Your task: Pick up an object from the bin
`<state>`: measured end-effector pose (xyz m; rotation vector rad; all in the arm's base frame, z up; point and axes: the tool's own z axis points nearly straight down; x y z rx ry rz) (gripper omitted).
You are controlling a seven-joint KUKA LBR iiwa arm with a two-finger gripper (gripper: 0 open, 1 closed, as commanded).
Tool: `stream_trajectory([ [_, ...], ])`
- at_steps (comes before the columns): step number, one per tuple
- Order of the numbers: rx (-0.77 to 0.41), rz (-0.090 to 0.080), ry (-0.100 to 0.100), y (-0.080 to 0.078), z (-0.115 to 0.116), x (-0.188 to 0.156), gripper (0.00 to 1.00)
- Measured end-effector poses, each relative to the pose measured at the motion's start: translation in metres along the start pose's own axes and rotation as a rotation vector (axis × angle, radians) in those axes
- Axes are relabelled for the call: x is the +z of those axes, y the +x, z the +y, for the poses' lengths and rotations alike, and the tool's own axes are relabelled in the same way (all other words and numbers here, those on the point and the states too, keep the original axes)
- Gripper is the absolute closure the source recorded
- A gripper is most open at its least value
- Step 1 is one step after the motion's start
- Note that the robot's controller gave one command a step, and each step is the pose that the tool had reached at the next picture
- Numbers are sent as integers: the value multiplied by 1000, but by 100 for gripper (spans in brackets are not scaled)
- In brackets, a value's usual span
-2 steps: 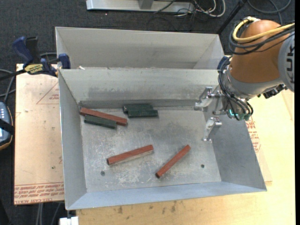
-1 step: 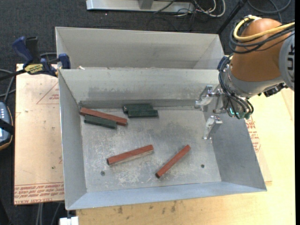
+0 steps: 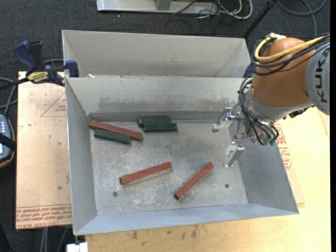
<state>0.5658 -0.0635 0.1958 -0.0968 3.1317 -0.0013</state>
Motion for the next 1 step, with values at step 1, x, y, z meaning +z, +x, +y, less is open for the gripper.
stream_trajectory([
  [1, -37, 1, -1, -13, 19, 58, 0],
])
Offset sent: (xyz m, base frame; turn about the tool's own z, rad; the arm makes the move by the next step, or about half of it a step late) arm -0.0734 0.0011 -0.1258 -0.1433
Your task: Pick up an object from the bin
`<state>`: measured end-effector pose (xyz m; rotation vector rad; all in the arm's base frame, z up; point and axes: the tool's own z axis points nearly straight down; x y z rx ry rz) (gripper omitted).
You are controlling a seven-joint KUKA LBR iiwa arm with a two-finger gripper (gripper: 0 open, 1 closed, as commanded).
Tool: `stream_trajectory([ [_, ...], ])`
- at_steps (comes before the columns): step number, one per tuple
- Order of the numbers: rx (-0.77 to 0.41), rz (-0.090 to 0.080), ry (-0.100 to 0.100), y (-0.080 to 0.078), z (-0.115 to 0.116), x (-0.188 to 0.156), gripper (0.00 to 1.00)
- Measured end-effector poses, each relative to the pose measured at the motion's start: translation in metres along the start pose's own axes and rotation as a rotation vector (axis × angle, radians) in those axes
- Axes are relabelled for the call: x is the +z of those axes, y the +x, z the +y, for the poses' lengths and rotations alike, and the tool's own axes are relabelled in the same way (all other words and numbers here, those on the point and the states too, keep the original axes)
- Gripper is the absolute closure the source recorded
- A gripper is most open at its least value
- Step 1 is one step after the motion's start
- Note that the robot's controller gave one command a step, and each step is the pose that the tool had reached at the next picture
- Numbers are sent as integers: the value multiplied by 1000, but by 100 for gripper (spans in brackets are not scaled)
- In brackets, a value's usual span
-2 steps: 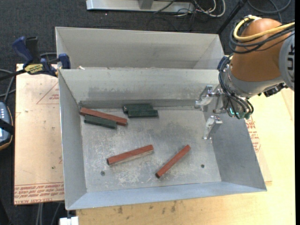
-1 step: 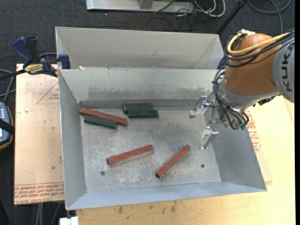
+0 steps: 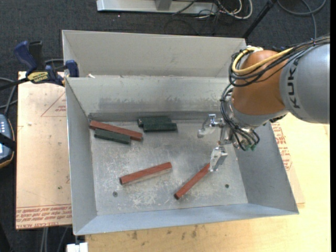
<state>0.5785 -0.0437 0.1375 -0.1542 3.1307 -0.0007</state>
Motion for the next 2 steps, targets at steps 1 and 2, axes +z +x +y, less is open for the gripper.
stream_trajectory([
  [1, -106, -3, -1, 83, -10, 61, 100],
  [2, -107, -3, -1, 83, -10, 61, 100],
])
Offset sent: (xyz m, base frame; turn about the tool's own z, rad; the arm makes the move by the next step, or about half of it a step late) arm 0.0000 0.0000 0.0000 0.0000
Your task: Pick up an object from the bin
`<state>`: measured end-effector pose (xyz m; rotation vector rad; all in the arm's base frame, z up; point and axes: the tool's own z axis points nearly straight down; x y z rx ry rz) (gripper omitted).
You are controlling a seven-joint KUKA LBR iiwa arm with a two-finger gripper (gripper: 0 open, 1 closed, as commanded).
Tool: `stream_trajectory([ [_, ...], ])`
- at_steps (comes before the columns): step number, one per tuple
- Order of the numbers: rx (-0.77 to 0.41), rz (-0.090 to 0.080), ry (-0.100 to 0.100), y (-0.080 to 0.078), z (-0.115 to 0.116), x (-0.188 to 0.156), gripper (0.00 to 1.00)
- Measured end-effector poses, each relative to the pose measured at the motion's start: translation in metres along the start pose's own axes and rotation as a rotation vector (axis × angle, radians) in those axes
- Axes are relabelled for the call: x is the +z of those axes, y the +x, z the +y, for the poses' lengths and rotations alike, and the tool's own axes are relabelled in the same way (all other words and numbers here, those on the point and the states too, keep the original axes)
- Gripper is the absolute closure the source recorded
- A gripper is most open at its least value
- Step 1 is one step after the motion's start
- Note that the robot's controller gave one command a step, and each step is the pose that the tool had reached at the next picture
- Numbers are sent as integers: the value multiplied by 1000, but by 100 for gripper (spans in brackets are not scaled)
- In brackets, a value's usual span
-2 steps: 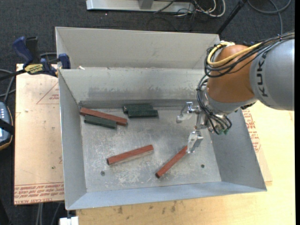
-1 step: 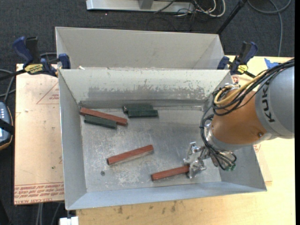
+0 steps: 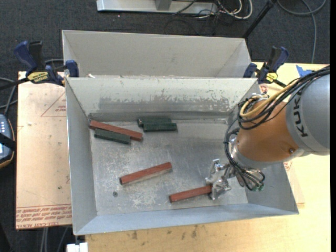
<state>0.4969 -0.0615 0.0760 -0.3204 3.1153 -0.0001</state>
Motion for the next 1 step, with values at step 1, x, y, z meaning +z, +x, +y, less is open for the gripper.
stream_trajectory([
  [1, -56, 2, 0, 2, 10, -173, 100],
])
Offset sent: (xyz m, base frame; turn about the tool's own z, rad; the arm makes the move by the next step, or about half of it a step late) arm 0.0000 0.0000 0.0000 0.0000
